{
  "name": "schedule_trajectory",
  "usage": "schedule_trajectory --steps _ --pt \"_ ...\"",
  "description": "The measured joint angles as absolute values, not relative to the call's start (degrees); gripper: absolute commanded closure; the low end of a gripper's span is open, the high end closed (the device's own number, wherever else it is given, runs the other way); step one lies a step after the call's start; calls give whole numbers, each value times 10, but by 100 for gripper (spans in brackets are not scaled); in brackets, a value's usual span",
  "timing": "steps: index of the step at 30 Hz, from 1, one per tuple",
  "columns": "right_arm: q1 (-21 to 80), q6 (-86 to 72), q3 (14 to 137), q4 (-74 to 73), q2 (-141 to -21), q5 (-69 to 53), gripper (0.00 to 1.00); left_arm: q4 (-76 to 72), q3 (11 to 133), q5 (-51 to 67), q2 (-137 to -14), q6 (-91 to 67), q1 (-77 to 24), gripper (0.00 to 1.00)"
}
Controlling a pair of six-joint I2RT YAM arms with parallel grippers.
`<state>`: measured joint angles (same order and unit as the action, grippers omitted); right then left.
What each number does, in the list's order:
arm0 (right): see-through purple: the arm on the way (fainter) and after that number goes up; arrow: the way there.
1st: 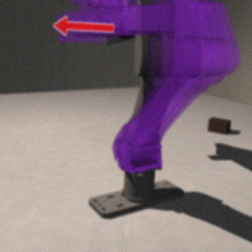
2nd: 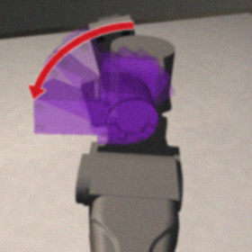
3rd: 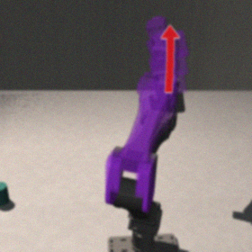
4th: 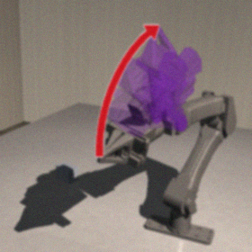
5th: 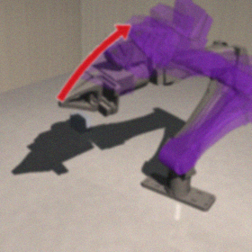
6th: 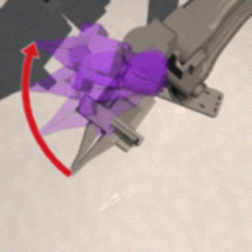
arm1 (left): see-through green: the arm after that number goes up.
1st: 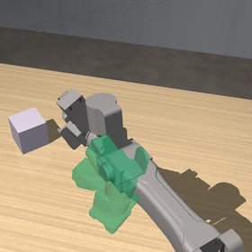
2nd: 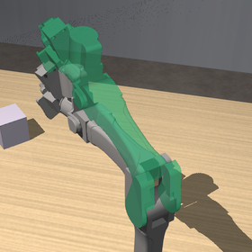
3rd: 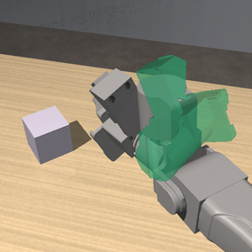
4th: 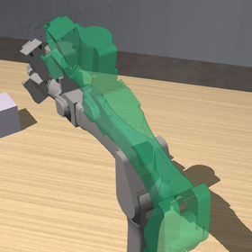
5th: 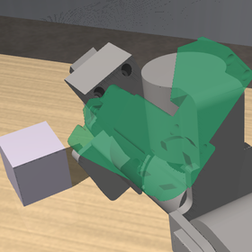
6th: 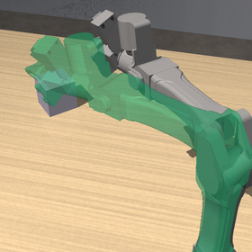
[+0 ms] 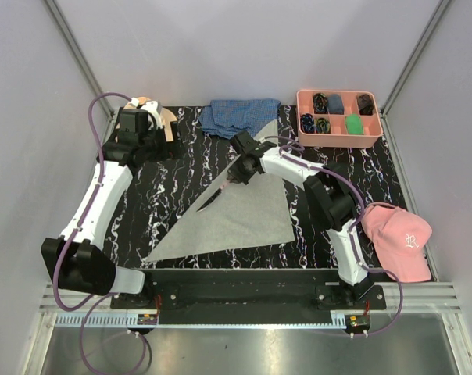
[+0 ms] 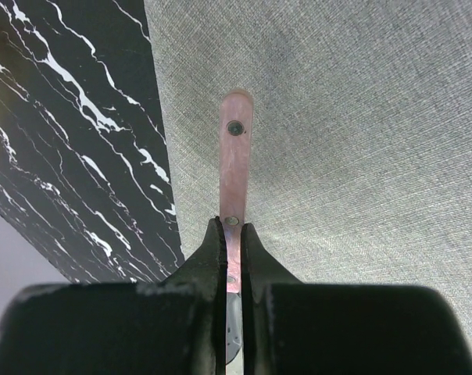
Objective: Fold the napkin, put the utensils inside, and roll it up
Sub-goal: Place the utensil onto the napkin
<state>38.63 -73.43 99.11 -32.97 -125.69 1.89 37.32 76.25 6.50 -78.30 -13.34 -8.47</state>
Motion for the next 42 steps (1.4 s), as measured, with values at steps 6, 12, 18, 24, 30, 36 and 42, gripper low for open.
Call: schedule_trajectory --steps 6,12,18,24,30,36,42 --pt "387 -731 991 -331 -1263 26 100 371 762 74 -783 -135 -82 1" --pt "388 -721 991 -338 -1282 35 98 371 762 78 -783 -136 -79 1" --pt "391 -703 994 -344 -1286 41 81 368 762 81 -783 -136 -75 1" --pt "393 -687 1005 -343 -1286 39 39 364 762 84 -783 -136 -73 1" --pt "394 -675 1007 -343 -1286 38 35 363 762 84 -783 -136 -70 1" --pt "394 -622 1006 -352 -1243 38 33 363 762 84 -783 -136 -69 1" --pt "367 -491 1011 -354 -1119 33 32 363 762 84 -783 -136 -69 1"
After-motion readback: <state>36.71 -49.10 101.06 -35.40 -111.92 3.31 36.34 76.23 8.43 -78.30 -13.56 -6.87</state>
